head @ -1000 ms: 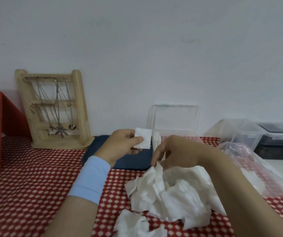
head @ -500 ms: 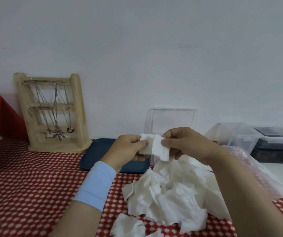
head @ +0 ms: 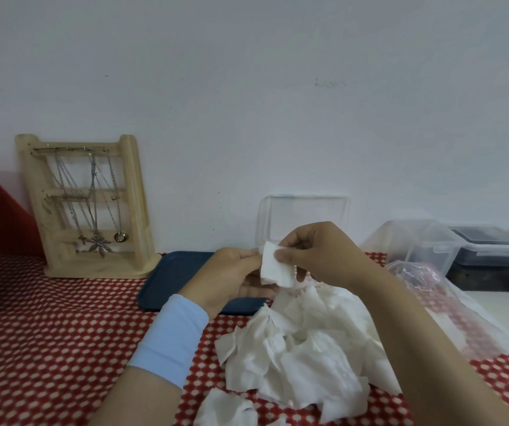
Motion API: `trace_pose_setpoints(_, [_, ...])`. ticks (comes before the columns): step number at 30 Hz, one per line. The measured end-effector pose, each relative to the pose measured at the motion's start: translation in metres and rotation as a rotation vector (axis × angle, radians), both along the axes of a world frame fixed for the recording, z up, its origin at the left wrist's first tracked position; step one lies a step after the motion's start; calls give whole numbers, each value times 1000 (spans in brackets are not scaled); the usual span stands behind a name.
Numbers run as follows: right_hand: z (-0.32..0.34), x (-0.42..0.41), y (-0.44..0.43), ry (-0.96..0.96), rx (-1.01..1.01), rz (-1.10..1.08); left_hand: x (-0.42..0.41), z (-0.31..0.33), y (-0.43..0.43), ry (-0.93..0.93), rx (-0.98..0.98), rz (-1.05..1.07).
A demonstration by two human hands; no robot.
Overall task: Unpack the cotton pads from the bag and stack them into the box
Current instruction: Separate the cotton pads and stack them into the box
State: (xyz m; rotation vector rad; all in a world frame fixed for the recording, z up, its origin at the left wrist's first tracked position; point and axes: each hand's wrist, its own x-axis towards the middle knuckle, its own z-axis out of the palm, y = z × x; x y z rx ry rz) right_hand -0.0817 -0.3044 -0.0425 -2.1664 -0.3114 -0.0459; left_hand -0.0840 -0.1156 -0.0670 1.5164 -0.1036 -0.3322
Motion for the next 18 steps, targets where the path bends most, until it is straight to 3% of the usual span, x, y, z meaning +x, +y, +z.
trace_pose_setpoints(3, [-1,1,1,-23,-9,-10,0,3,1,26,-35,-8])
trace_pose_setpoints(8, [0,3,1,-140,-58,-27,-2,5,4,36,76,-31])
trace_pose_setpoints(18, [-5,6,3,-81,-57,-67,-5,11,6,31,-12,-99])
